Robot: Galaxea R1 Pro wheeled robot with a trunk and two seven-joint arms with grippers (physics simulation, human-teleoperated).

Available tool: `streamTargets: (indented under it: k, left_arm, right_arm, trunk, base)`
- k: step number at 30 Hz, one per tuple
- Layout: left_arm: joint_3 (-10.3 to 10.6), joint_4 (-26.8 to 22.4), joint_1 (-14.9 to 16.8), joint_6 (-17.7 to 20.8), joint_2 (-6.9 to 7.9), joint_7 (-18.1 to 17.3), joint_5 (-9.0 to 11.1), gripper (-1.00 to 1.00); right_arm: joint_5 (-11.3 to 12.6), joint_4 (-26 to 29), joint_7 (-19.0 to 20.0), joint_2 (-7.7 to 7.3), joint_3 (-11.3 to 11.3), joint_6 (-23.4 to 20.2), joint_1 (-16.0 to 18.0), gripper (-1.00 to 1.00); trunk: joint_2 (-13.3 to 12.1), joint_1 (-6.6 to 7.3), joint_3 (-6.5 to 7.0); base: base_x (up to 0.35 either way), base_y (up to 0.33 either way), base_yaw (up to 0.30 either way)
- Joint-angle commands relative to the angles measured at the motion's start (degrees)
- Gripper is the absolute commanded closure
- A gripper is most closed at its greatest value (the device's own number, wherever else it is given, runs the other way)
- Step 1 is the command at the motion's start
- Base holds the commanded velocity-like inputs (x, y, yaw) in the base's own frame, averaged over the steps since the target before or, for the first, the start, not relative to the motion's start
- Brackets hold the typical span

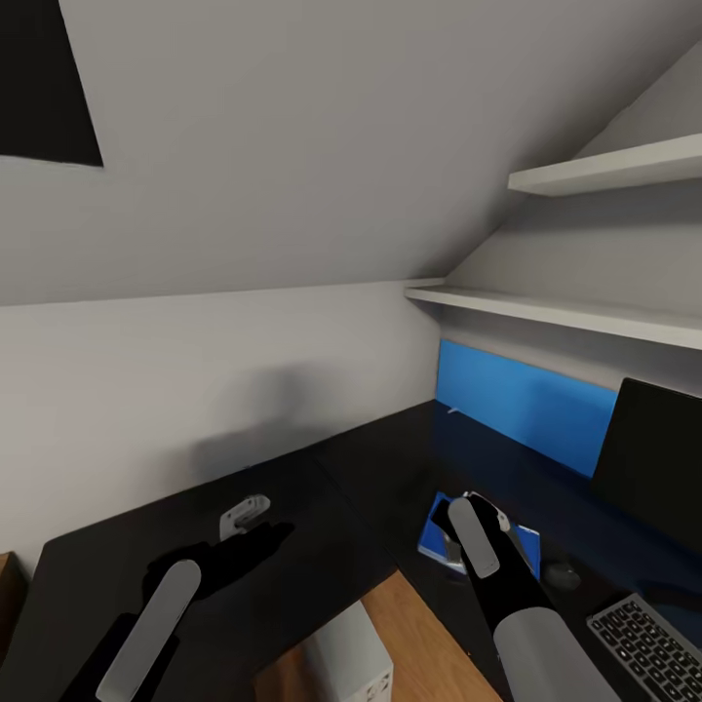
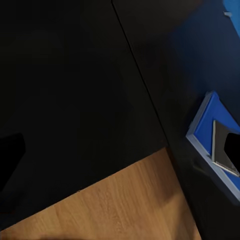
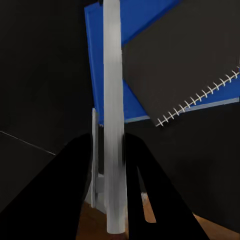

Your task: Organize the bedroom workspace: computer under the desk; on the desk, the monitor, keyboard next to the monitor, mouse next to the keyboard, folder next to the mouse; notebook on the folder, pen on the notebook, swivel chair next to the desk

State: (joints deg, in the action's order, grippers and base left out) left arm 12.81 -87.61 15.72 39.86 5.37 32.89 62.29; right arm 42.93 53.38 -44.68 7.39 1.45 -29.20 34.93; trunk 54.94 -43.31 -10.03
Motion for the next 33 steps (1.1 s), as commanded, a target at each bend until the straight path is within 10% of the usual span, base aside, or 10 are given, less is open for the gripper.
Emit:
streamTargets:
  k: [1,12,33]
  left_arm:
    - [0.1,-0.1,0.0,0.0,0.05,0.6,0.6,-1.00]
    - [-0.3,0.0,-0.1,0.2,-0.28,0.6,0.7,-1.00]
    - [0.2,1.2,-0.4,0.0,0.17,0.6,0.7,-1.00]
  right_arm:
    - [0.3,0.0,-0.3,0.05,0.1,-0.1,0.0,1.00]
    - [0.2,-2.0,-0.2,-0.06,-0.1,10.8,0.0,1.00]
    - [0.5,-3.5,-0.1,-0.01,-0.3,11.4,0.0,1.00]
  trunk:
    - [0.1,-0.04,-0.09]
    - [0.1,-0.04,-0.09]
    - [0.1,-0.04,-0.21]
  base:
    - [0.277,0.000,0.000]
    - [0.083,0.000,-0.001]
    - [0.025,-0.026,-0.079]
